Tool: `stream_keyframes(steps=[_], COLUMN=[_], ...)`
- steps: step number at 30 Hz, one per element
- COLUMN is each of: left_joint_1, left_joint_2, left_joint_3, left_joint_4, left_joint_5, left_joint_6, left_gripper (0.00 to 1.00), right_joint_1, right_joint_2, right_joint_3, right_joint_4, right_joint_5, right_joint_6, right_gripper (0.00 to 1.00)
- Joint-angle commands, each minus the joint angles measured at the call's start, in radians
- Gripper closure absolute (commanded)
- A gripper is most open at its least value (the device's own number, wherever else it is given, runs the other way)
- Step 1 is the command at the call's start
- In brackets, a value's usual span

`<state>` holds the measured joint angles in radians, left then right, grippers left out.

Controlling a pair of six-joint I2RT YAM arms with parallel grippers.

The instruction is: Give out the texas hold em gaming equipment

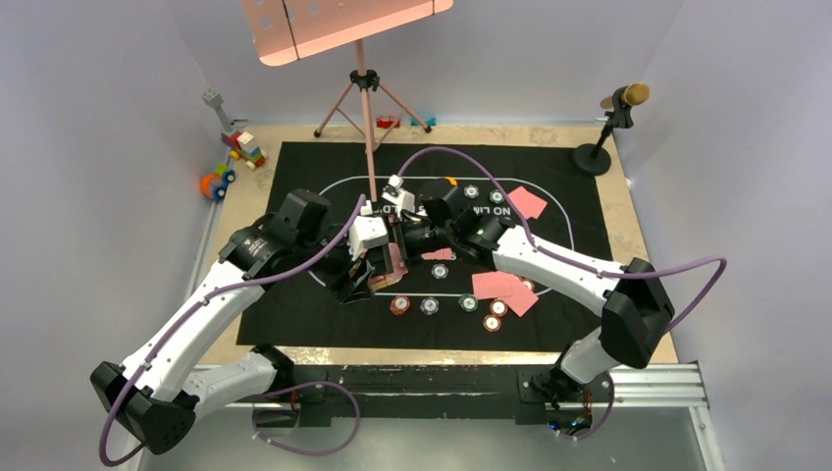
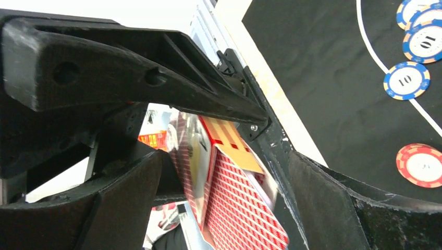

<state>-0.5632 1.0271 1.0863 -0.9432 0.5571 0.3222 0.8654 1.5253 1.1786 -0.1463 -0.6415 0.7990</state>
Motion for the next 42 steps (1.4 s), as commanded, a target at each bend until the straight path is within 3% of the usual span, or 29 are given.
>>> stream_keyframes(steps=[1,4,6,7,13,15,21,25,33,42], left_joint_1=[0.005,0.005,0.005,0.004,0.004,0.005,0.012,0.096,0.300,0.409], left_joint_2=[0.003,0.001,0.000,-0.001,-0.003,-0.004,-0.026,-0.009,0.059,0.019], left_joint_3=[0.055,0.055,0.055,0.056,0.060,0.061,0.084,0.162,0.279,0.187], left_joint_4=[0.048,0.044,0.040,0.039,0.034,0.030,-0.002,-0.052,-0.108,-0.038], left_joint_5=[0.019,0.010,0.001,-0.005,-0.048,-0.065,-0.105,-0.035,-0.021,-0.109], left_joint_6=[-0.022,-0.019,-0.019,-0.019,-0.013,-0.009,0.003,-0.025,-0.080,-0.132], left_gripper=[0.72,0.71,0.65,0.61,0.25,0.03,0.00,0.00,0.00,0.00], right_joint_1=[0.014,0.012,0.006,0.002,-0.029,-0.035,-0.060,-0.069,-0.032,0.077], right_joint_2=[-0.001,-0.016,-0.024,-0.028,-0.051,-0.051,-0.073,-0.044,0.222,0.460], right_joint_3=[0.060,0.017,-0.010,-0.027,-0.135,-0.158,-0.199,-0.201,-0.066,0.104], right_joint_4=[-0.001,0.080,0.124,0.138,0.334,0.392,0.421,0.361,0.105,0.011], right_joint_5=[0.014,-0.013,-0.021,-0.027,-0.088,-0.113,-0.126,-0.107,-0.022,-0.003], right_joint_6=[-0.011,0.038,0.070,0.088,0.199,0.232,0.253,0.202,-0.098,-0.271], right_gripper=[0.04,0.18,0.29,0.40,0.84,0.92,0.95,0.93,0.86,0.78])
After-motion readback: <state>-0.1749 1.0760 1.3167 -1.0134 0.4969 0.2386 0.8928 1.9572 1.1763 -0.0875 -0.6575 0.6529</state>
